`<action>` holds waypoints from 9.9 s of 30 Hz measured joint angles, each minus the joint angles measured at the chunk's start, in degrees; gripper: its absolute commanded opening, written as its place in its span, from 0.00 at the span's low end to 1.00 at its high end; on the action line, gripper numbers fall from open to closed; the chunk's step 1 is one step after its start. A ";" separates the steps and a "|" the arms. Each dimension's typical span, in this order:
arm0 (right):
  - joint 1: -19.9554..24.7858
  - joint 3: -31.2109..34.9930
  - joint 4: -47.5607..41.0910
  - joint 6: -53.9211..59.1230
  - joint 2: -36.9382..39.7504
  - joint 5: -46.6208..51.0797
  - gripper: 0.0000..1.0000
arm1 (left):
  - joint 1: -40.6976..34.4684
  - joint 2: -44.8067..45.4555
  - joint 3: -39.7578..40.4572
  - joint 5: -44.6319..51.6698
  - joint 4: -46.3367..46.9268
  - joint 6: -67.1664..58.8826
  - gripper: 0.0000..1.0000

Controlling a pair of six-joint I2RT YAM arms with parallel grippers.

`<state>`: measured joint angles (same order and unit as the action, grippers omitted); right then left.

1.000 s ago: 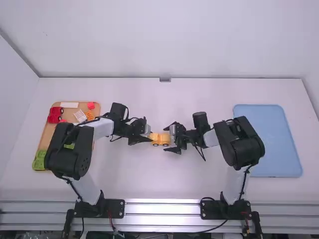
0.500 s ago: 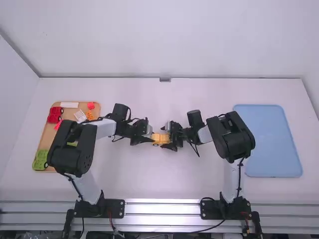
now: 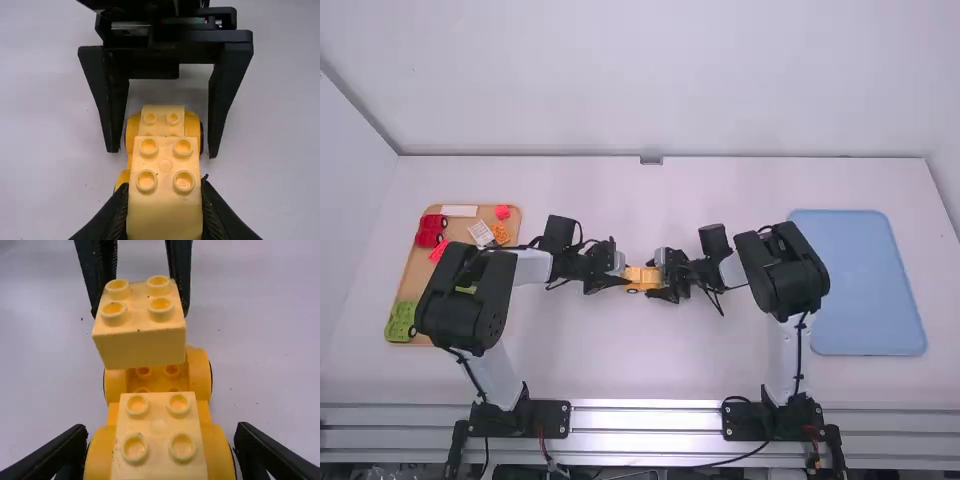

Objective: Assemble lego blocks to make yellow taxi

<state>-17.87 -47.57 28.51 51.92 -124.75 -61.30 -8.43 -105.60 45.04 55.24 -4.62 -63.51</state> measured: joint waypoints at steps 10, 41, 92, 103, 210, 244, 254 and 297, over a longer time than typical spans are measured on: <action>-1.14 -2.32 -0.17 0.55 -2.97 -1.49 0.56 | -0.07 0.00 0.00 -0.98 0.31 0.81 0.08; -1.33 -2.36 -2.08 2.62 -3.17 -3.30 0.39 | -2.05 0.00 0.00 -3.54 1.46 0.76 0.07; -1.40 -2.36 -1.95 2.56 -3.17 -3.26 0.42 | -2.38 0.00 -0.04 -4.24 0.66 0.98 0.47; -1.42 -2.34 -1.97 2.60 -3.17 -3.23 0.44 | -2.36 0.00 -0.04 -2.19 0.59 0.98 0.62; -19.89 -35.82 -42.82 -14.03 23.74 30.45 0.99 | 35.21 36.72 20.31 -63.45 37.40 81.20 0.99; -16.17 -35.82 -45.42 -14.25 23.74 33.09 0.99 | 21.33 3.23 51.28 -58.86 56.96 80.94 0.97; -16.24 -35.82 -46.71 -14.25 23.74 33.18 0.99 | 19.91 -6.03 55.54 -57.81 60.15 79.67 0.88; -15.72 -35.82 -46.75 -14.14 23.74 33.20 0.99 | 25.83 -13.42 43.01 -60.61 45.77 88.00 0.69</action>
<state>-33.58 -83.40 -18.24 37.78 -101.01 -28.10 17.41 -119.02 88.05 -5.37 41.15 24.49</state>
